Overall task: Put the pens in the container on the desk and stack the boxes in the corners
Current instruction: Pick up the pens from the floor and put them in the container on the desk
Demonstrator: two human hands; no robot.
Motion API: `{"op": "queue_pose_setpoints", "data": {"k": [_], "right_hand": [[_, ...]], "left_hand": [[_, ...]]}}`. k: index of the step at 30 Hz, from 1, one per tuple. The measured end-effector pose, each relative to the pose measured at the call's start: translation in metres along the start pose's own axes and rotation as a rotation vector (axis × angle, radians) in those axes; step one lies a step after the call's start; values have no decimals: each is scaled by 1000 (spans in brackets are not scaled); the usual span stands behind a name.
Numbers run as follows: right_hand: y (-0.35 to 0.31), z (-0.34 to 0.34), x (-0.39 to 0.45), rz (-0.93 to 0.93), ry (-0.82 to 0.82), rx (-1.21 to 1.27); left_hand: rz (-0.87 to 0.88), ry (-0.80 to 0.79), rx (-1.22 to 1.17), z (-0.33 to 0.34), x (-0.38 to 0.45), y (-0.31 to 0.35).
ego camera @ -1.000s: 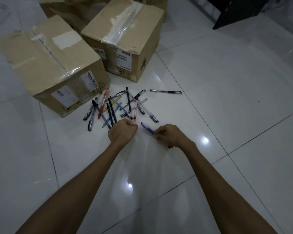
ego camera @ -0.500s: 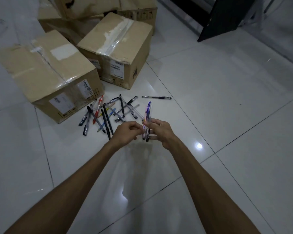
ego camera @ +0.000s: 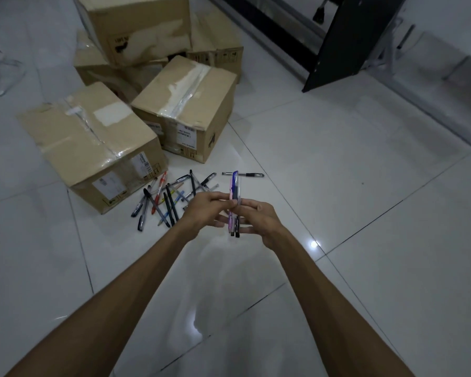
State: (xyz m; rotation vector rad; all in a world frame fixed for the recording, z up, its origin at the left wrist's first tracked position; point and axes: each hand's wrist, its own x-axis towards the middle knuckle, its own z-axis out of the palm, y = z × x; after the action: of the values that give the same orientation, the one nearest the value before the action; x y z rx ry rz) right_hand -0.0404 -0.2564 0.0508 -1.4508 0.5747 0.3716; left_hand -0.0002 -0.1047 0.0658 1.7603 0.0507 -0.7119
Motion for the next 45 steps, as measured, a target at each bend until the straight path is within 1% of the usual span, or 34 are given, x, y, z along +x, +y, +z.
{"op": "queue_pose_setpoints", "data": {"k": [5,9,18,24,25,26,29,34,39,45], "right_hand": [[-62,-7,-61,-20,-21,-13],[-129,-24,-122,-19,-9,-17],[-329,-94,-278,-4,3,37],[-447,-147,-344,-34,48,47],[-455,-148,-348,-43,48,45],[-476,-163,-356,-47,56,46],[-519,-194,-372,-58,68,43],[-580,-238,-377,-96,78,49],[-639,-269,-356,-139,119,62],[-708,-302,-295,-186,206,49]], "left_hand": [[-103,68,-145,3,-49,73],[-110,46,-149,9,-93,147],[-105,-61,-96,42,-195,379],[-46,-82,-19,72,-231,521],[-24,-72,-1,74,-234,529],[2,-63,23,83,-236,555],[43,-60,87,104,-238,604],[107,-45,104,129,-228,677],[134,-73,104,140,-185,740],[205,-173,140,136,-106,812]]}}
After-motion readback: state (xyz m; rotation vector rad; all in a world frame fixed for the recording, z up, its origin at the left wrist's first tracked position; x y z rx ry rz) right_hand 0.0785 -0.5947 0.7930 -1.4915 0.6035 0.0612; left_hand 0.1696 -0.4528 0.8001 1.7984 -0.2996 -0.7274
